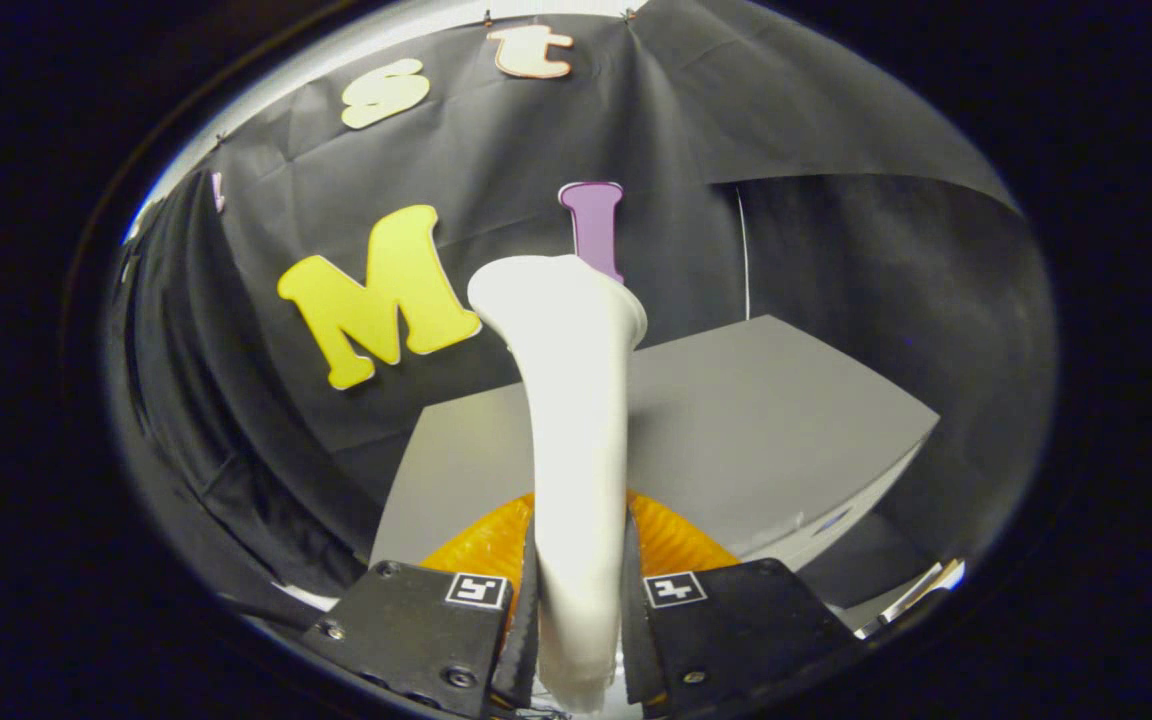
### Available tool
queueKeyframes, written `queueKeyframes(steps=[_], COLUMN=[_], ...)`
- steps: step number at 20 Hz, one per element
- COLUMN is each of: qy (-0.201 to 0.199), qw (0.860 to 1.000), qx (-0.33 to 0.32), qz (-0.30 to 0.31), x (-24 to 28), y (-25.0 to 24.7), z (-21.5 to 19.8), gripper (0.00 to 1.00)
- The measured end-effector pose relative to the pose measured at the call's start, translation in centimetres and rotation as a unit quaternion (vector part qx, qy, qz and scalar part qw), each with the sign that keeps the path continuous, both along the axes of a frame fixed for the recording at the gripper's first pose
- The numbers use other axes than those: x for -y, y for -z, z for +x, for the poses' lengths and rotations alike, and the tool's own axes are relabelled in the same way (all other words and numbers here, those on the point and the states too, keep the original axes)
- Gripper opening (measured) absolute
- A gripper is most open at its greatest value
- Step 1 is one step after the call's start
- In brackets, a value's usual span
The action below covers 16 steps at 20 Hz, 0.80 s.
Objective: Iron the clothes twice with a garment steamer, once on the left side and once on the right side.
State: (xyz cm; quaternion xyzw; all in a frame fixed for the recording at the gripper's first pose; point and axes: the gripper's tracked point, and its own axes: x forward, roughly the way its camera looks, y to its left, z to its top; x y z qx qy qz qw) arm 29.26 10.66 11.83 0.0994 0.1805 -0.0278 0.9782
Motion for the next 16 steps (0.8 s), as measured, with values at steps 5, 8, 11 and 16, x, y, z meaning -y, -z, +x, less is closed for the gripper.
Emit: queueKeyframes(steps=[5, 8, 11, 16], qy=[0.010, 0.003, -0.014, -0.034], qw=[0.999, 0.998, 0.997, 0.996], qx=[0.046, 0.060, 0.075, 0.084], qz=[0.015, 0.003, -0.013, -0.018], x=[-2.0, -4.3, -7.2, -11.1], y=[-0.3, 0.6, 0.9, 1.2], z=[-5.7, -8.6, -11.1, -14.5], gripper=[0.37, 0.36, 0.36, 0.36])
